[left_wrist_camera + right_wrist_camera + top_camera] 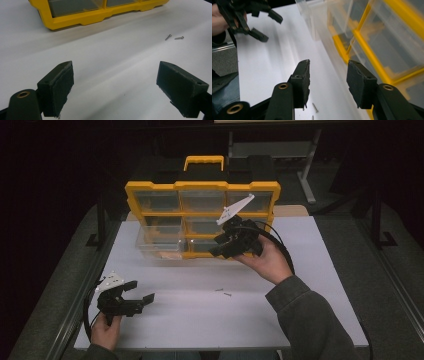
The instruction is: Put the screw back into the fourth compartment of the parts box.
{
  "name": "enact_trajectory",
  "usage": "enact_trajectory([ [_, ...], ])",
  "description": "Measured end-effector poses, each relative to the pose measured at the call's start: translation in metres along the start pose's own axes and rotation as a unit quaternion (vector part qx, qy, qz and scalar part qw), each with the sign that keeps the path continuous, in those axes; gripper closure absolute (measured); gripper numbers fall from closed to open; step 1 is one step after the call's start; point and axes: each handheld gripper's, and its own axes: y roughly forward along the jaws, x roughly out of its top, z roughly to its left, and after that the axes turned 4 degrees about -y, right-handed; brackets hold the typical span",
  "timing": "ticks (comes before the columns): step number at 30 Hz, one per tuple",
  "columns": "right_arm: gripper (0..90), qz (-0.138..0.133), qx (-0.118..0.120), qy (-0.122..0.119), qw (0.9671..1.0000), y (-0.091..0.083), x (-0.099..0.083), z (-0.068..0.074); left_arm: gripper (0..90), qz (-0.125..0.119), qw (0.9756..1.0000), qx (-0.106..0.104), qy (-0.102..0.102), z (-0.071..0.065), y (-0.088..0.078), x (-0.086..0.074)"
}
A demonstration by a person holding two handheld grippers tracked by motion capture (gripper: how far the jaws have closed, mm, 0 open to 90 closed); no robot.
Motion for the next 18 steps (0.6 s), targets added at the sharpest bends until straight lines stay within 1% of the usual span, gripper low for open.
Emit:
enact_trajectory([
  [3, 50.7, 0.003, 0.001, 0.003, 1.0, 0.005, -0.011, 0.0, 13.7, 0.002, 1.0, 0.001, 0.002, 0.001, -0.001, 0.0],
  [4, 50.6, 0.005, 0.002, 0.008, 1.0, 0.007, -0.014, 0.0, 13.8, 0.002, 1.0, 0.001, 0.002, 0.001, -0.001, 0.0],
  [5, 50.3, 0.005, 0.001, 0.006, 1.0, 0.008, -0.018, 0.0, 13.7, 0.002, 1.0, 0.001, 0.001, 0.001, -0.001, 0.0],
  [6, 49.5, 0.009, 0.0, 0.009, 0.9999, 0.012, -0.024, 0.0, 13.8, 0.002, 1.0, 0.0, 0.003, 0.001, -0.001, 0.0],
  [8, 49.4, 0.01, 0.002, 0.012, 0.9999, 0.014, -0.027, 0.0, 13.7, 0.002, 1.0, 0.0, 0.005, 0.001, -0.001, 0.0],
  [10, 48.8, 0.015, 0.004, 0.016, 0.9998, 0.02, -0.036, 0.0, 13.8, 0.001, 1.0, 0.001, 0.002, 0.001, -0.001, 0.0],
  [12, 48.5, 0.017, 0.006, 0.019, 0.9996, 0.022, -0.038, 0.0, 13.8, 0.001, 1.0, 0.002, 0.002, 0.001, -0.001, 0.0],
  [13, 48.5, 0.019, 0.008, 0.026, 0.9995, 0.027, -0.046, 0.001, 13.8, 0.001, 1.0, 0.002, 0.001, 0.001, -0.001, 0.0],
  [14, 48.5, 0.022, 0.01, 0.031, 0.9992, 0.029, -0.05, 0.001, 13.8, 0.001, 1.0, 0.002, -0.002, 0.0, -0.001, 0.0],
  [15, 48.5, 0.022, 0.01, 0.031, 0.9992, 0.029, -0.05, 0.001, 13.8, 0.001, 1.0, 0.002, -0.004, 0.0, -0.001, 0.0],
  [16, 48.6, 0.025, 0.012, 0.041, 0.9988, 0.033, -0.057, 0.002, 13.7, 0.002, 1.0, 0.002, -0.002, 0.0, -0.001, 0.0],
  [17, 48.6, 0.025, 0.012, 0.041, 0.9988, 0.033, -0.057, 0.002, 13.7, 0.003, 1.0, 0.002, 0.0, 0.0, -0.001, 0.0],
  [18, 48.6, 0.03, 0.014, 0.043, 0.9985, 0.038, -0.063, 0.002, 13.8, 0.003, 1.0, 0.002, 0.0, 0.0, 0.0, 0.0],
])
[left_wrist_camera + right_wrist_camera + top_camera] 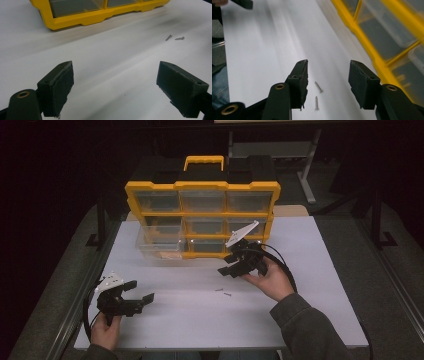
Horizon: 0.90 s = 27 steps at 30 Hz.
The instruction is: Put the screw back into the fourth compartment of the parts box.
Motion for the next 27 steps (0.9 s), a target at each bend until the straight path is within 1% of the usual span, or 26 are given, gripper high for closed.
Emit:
enact_trajectory([
  [2, 48.6, 0.001, 0.002, 0.001, 1.0, 0.002, -0.003, 0.0, 13.8, -0.001, 1.0, 0.0, -0.003, -0.001, 0.0, 0.0],
  [3, 48.7, 0.009, 0.002, 0.005, 0.9999, 0.006, -0.008, 0.001, 13.8, -0.001, 1.0, 0.0, -0.003, 0.0, 0.0, 0.0],
  [6, 48.9, 0.012, 0.002, 0.005, 0.9999, 0.01, -0.012, 0.0, 13.7, 0.002, 1.0, 0.001, 0.003, 0.001, -0.001, 0.0],
  [7, 49.0, 0.015, 0.001, 0.006, 0.9999, 0.012, -0.015, 0.001, 13.8, 0.0, 1.0, 0.001, -0.001, 0.001, -0.001, 0.0],
  [8, 48.9, 0.017, 0.002, 0.013, 0.9998, 0.015, -0.019, 0.001, 13.8, -0.002, 1.0, 0.001, -0.002, 0.0, -0.001, 0.0],
  [12, 48.9, 0.016, 0.003, 0.015, 0.9997, 0.019, -0.025, 0.001, 13.8, -0.002, 1.0, 0.002, -0.002, 0.0, -0.001, 0.0],
  [15, 48.8, 0.019, 0.008, 0.023, 0.9995, 0.024, -0.031, 0.002, 13.7, -0.002, 1.0, 0.003, -0.003, 0.0, -0.001, 0.0],
  [16, 48.9, 0.02, 0.004, 0.02, 0.9996, 0.025, -0.033, 0.001, 13.7, -0.002, 1.0, 0.003, -0.003, 0.0, -0.001, 0.0],
  [20, 49.9, 0.025, 0.004, 0.02, 0.9995, 0.03, -0.037, 0.001, 13.7, -0.003, 1.0, 0.002, -0.001, 0.001, -0.001, 0.0],
  [22, 52.0, 0.026, 0.008, 0.021, 0.9994, 0.034, -0.039, 0.002, 13.7, -0.002, 1.0, 0.002, -0.001, 0.001, -0.001, 0.0],
  [23, 53.5, 0.031, 0.011, 0.019, 0.9993, 0.039, -0.042, 0.003, 13.7, -0.001, 1.0, 0.001, -0.001, 0.001, -0.001, 0.0],
  [25, 54.6, 0.034, 0.011, 0.018, 0.9992, 0.04, -0.043, 0.003, 13.7, -0.002, 1.0, 0.002, -0.001, 0.001, -0.001, 0.0],
  [26, 56.3, 0.037, 0.014, 0.017, 0.9991, 0.044, -0.045, 0.004, 13.7, -0.003, 1.0, 0.002, -0.001, 0.001, -0.001, 0.0],
  [27, 58.0, 0.047, 0.014, 0.007, 0.9988, 0.049, -0.047, 0.006, 13.7, -0.003, 1.0, 0.002, -0.001, 0.001, -0.001, 0.0],
])
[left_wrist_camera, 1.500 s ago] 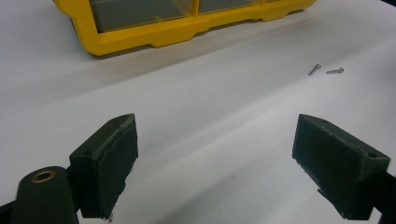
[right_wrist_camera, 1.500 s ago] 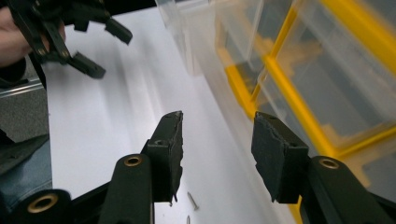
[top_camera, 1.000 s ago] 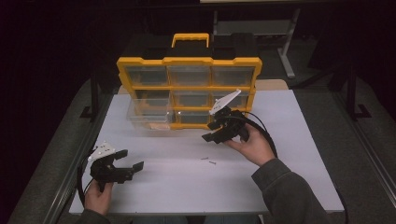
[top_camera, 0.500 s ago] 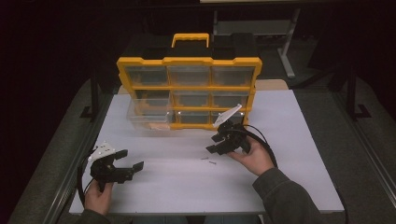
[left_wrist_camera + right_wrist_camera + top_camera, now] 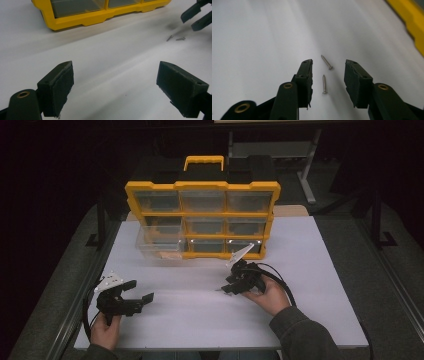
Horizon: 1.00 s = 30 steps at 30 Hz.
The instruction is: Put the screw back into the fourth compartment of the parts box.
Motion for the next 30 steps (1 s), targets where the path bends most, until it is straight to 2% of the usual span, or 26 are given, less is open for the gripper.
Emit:
enact_trajectory([
  [3, 61.1, 0.012, 0.006, 0.004, 0.9999, 0.005, -0.002, 0.002, 13.7, 0.0, 1.0, 0.001, 0.0, 0.0, 0.0, 0.0],
  [4, 63.4, 0.017, 0.005, -0.007, 0.9998, 0.01, -0.004, 0.002, 13.7, 0.0, 1.0, 0.001, 0.0, 0.0, 0.0, 0.0],
  [7, 66.0, 0.023, 0.009, -0.004, 0.9997, 0.014, -0.006, 0.001, 13.8, 0.0, 1.0, 0.0, 0.0, 0.0, 0.0, 0.0],
  [14, 70.7, 0.029, 0.009, -0.007, 0.9995, 0.019, -0.009, -0.001, 13.7, 0.0, 1.0, 0.0, 0.001, 0.0, 0.0, 0.0],
  [23, 77.0, 0.041, -0.004, -0.024, 0.9989, 0.025, -0.008, 0.003, 13.7, 0.006, 1.0, 0.002, 0.008, 0.001, -0.001, 0.0],
  [30, 83.0, 0.045, -0.011, -0.027, 0.9986, 0.025, -0.007, 0.002, 13.7, 0.003, 1.0, 0.0, 0.005, 0.0, -0.001, 0.0],
])
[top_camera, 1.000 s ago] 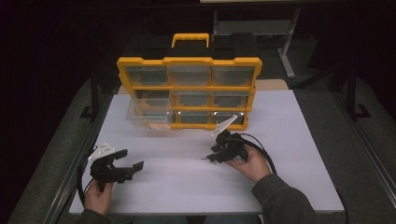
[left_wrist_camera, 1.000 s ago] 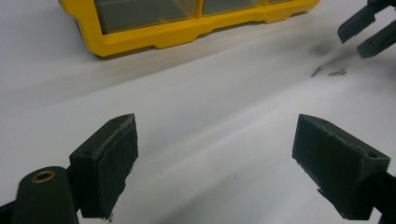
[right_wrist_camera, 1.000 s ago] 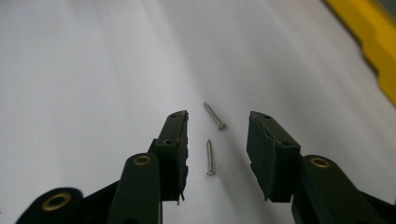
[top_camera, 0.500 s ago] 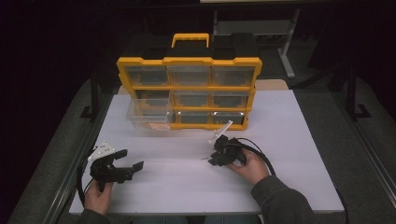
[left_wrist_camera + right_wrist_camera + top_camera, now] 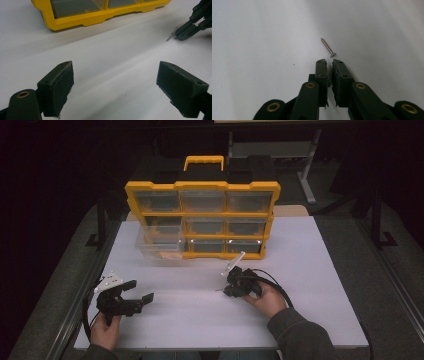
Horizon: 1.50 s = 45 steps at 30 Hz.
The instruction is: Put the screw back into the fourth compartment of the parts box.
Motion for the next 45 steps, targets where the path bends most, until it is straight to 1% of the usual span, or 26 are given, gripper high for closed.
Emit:
enact_trajectory([
  [5, 86.1, -0.001, 0.003, 0.008, 1.0, 0.0, -0.001, -0.002, 13.8, -0.003, 1.0, 0.0, -0.004, -0.001, 0.001, 0.0],
  [9, 86.2, -0.002, 0.007, 0.009, 0.9999, 0.0, -0.001, -0.003, 13.7, -0.001, 1.0, -0.001, -0.004, -0.002, 0.001, 0.0],
  [14, 86.4, -0.001, 0.013, 0.016, 0.9998, 0.0, 0.0, -0.005, 13.7, -0.003, 1.0, -0.001, -0.004, -0.001, 0.0, 0.0],
  [15, 86.6, 0.0, 0.021, 0.019, 0.9996, 0.0, 0.0, -0.006, 13.8, -0.003, 1.0, -0.001, -0.005, -0.001, 0.0, 0.0],
  [17, 86.6, -0.001, 0.024, 0.02, 0.9995, -0.001, 0.0, -0.006, 13.8, -0.003, 1.0, -0.001, -0.006, -0.002, 0.0, 0.0],
  [19, 86.6, -0.005, 0.024, 0.017, 0.9996, -0.003, 0.001, -0.007, 13.8, -0.002, 1.0, -0.001, -0.005, -0.001, 0.001, 0.0],
  [22, 86.6, -0.013, 0.029, 0.024, 0.9992, -0.009, 0.004, -0.008, 13.7, -0.003, 1.0, -0.001, -0.005, -0.002, 0.001, 0.0],
  [23, 86.6, -0.016, 0.028, 0.022, 0.9992, -0.011, 0.005, -0.009, 13.8, -0.003, 1.0, -0.001, -0.006, -0.002, 0.001, 0.0],
  [24, 86.6, -0.017, 0.029, 0.025, 0.9991, -0.013, 0.006, -0.009, 13.8, -0.003, 1.0, -0.001, -0.006, -0.002, 0.0, 0.0],
  [25, 86.6, -0.005, 0.027, 0.048, 0.9985, -0.018, 0.007, -0.007, 13.8, -0.004, 1.0, -0.001, -0.006, -0.002, 0.0, 0.0],
  [26, 86.6, -0.006, 0.028, 0.052, 0.9983, -0.021, 0.008, -0.007, 13.7, -0.004, 1.0, -0.001, -0.007, -0.002, 0.0, 0.0],
  [27, 86.6, -0.027, 0.027, 0.022, 0.999, -0.02, 0.009, -0.011, 13.7, -0.004, 1.0, -0.001, -0.007, -0.002, 0.0, 0.0],
  [29, 86.6, -0.024, 0.03, 0.035, 0.9986, -0.026, 0.011, -0.01, 13.8, -0.004, 1.0, -0.001, -0.007, -0.002, 0.0, 0.0],
  [31, 86.6, -0.023, 0.031, 0.042, 0.9984, -0.03, 0.014, -0.011, 13.7, -0.004, 1.0, -0.001, -0.007, -0.002, 0.0, 0.0],
  [36, 86.7, -0.032, 0.034, 0.038, 0.9982, -0.04, 0.021, -0.013, 13.8, -0.003, 1.0, -0.001, -0.006, -0.001, 0.0, 0.0],
  [37, 86.7, -0.035, 0.033, 0.034, 0.9983, -0.042, 0.023, -0.014, 13.8, -0.003, 1.0, -0.001, -0.006, -0.001, 0.0, 0.0],
  [38, 86.7, -0.035, 0.034, 0.035, 0.9982, -0.045, 0.025, -0.015, 13.8, -0.003, 1.0, -0.001, -0.006, -0.001, 0.0, 0.0],
  [39, 86.7, -0.042, 0.035, 0.03, 0.9981, -0.047, 0.027, -0.016, 13.7, -0.003, 1.0, -0.001, -0.006, -0.001, 0.0, 0.0],
  [42, 86.7, -0.058, 0.035, 0.022, 0.9974, -0.057, 0.035, -0.02, 13.8, -0.003, 1.0, -0.001, -0.007, -0.001, 0.0, 0.0],
  [43, 86.7, -0.058, 0.035, 0.022, 0.9974, -0.057, 0.035, -0.02, 13.7, -0.003, 1.0, -0.001, -0.007, -0.001, 0.0, 0.0],
  [45, 86.7, -0.064, 0.031, 0.022, 0.9972, -0.067, 0.041, -0.021, 13.8, -0.003, 1.0, -0.001, -0.007, -0.002, 0.0, 0.0],
])
